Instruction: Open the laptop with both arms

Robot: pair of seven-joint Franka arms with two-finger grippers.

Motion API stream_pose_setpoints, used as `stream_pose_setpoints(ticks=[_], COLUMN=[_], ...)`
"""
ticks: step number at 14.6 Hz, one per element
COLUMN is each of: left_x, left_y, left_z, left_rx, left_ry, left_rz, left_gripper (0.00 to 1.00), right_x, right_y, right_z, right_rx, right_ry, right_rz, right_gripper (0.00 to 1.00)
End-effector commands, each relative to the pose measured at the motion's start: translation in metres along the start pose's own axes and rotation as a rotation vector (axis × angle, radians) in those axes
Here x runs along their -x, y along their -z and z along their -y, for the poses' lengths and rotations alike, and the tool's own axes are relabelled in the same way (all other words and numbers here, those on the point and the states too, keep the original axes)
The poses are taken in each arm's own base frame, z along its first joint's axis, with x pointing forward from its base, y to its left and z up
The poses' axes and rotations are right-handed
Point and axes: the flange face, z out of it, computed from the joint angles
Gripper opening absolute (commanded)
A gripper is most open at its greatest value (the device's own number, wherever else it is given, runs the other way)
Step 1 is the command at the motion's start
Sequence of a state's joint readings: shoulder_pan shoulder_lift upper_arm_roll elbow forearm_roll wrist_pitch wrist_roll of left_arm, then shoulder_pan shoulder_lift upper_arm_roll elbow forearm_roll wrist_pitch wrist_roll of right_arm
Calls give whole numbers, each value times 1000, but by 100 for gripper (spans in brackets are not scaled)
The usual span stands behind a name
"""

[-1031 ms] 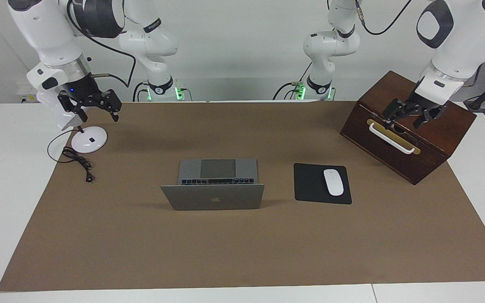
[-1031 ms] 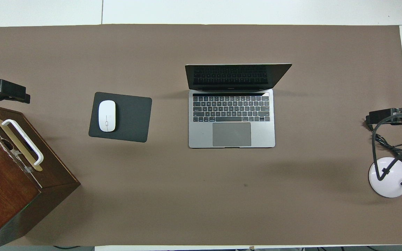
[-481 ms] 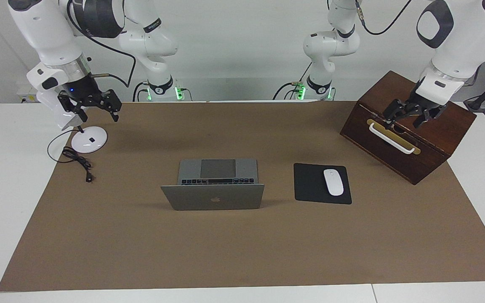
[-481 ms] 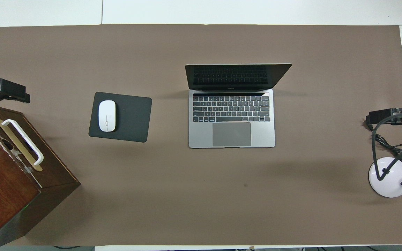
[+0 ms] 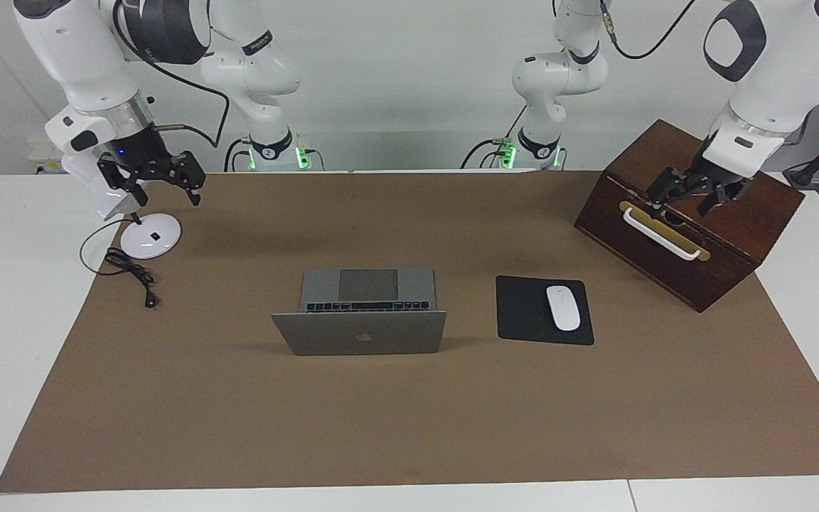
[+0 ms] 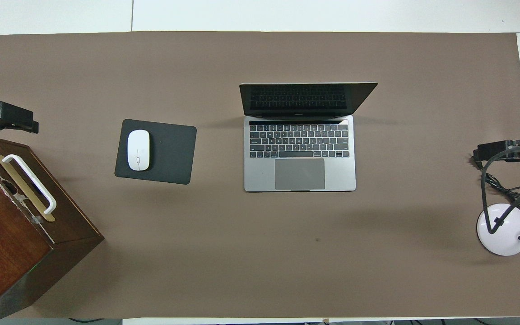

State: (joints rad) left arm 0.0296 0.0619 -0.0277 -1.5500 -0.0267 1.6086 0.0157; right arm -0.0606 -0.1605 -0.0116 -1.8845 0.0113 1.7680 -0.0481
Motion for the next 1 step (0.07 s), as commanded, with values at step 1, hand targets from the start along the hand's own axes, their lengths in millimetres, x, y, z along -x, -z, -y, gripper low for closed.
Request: stream_pose_setpoints(ticks=[1], left_x=[4], left_y=[2], left_z=[-1], left_rx=[0], left_ry=[14], left_rz=[-6], left_gripper=[100], right_x=[8], right_y=[2], right_z=[-5], right_rx=[19], right_ry=[15], right_rz=[5], right_gripper=[100])
